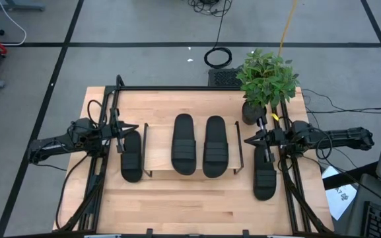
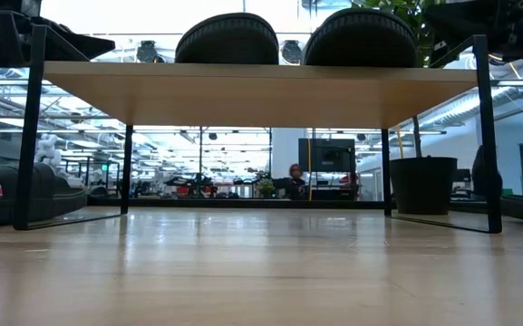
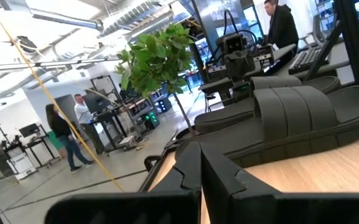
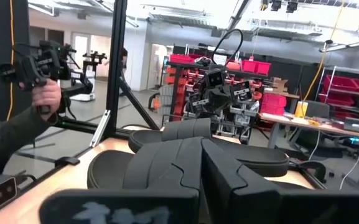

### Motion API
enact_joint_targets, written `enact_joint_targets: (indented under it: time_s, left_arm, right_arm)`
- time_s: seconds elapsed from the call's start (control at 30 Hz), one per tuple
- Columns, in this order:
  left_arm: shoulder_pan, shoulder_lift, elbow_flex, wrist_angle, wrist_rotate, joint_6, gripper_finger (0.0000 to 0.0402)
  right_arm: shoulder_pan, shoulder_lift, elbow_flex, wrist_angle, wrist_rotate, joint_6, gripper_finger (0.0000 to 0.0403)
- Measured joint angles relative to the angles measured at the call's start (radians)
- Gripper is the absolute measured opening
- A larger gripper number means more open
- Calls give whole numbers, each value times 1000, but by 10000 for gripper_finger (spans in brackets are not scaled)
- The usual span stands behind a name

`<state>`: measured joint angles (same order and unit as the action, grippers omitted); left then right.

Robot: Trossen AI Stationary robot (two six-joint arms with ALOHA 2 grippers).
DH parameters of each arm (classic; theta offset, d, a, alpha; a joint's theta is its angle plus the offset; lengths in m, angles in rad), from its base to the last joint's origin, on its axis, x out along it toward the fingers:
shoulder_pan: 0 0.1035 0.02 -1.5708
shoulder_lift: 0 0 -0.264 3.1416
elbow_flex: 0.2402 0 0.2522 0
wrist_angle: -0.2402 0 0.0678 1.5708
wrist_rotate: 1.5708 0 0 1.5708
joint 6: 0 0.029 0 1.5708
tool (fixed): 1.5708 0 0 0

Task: Pick and place slides into the shelf
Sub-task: Put the right black slide under the shelf

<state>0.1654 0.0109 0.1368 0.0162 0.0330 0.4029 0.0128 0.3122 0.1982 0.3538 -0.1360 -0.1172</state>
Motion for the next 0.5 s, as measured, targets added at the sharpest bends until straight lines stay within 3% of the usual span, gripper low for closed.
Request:
enact_joint_targets:
  time_s: [0.5]
  left_arm:
    - [0,2,0,-5,0,13,8]
  right_arm:
    - [2,8,0,21,0,12,0]
